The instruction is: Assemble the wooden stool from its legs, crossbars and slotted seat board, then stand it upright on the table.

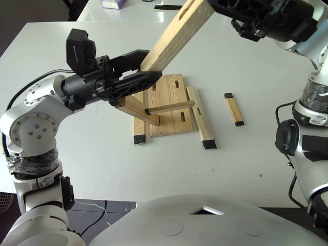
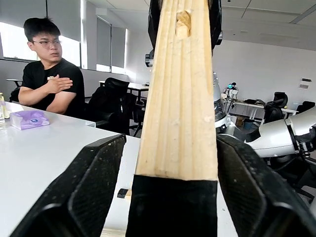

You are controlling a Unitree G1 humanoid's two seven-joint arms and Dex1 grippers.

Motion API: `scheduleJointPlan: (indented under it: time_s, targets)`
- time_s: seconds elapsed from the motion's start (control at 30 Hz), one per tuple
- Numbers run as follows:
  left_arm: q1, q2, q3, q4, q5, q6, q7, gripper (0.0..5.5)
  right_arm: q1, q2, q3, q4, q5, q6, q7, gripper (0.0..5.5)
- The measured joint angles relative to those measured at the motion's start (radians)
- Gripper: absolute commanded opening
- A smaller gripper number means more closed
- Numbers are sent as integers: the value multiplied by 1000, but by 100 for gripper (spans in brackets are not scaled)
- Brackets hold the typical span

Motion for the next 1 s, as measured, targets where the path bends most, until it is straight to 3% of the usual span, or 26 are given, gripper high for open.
scheduleJointPlan:
  time_s: [0.17, 0.4, 0.57, 0.8, 1.0]
  targets:
    - [-22, 40, -5, 53, 187, -104, 27, 315, 0, -35, -31, 38, -127, -160, 25, 203]
    - [47, 30, 59, 189, 429, -265, 163, 315, 76, -163, 40, 206, -480, -471, 124, 203]
    - [-4, -214, 109, 199, 465, -330, 526, 315, 263, -162, 206, 176, -656, -623, 200, 203]
    - [11, -634, 44, 172, 666, -428, 1042, 315, 417, -157, 297, 43, -681, -656, 317, 203]
    - [12, -669, 92, 191, 722, -456, 1153, 315, 459, -181, 294, -21, -634, -620, 384, 203]
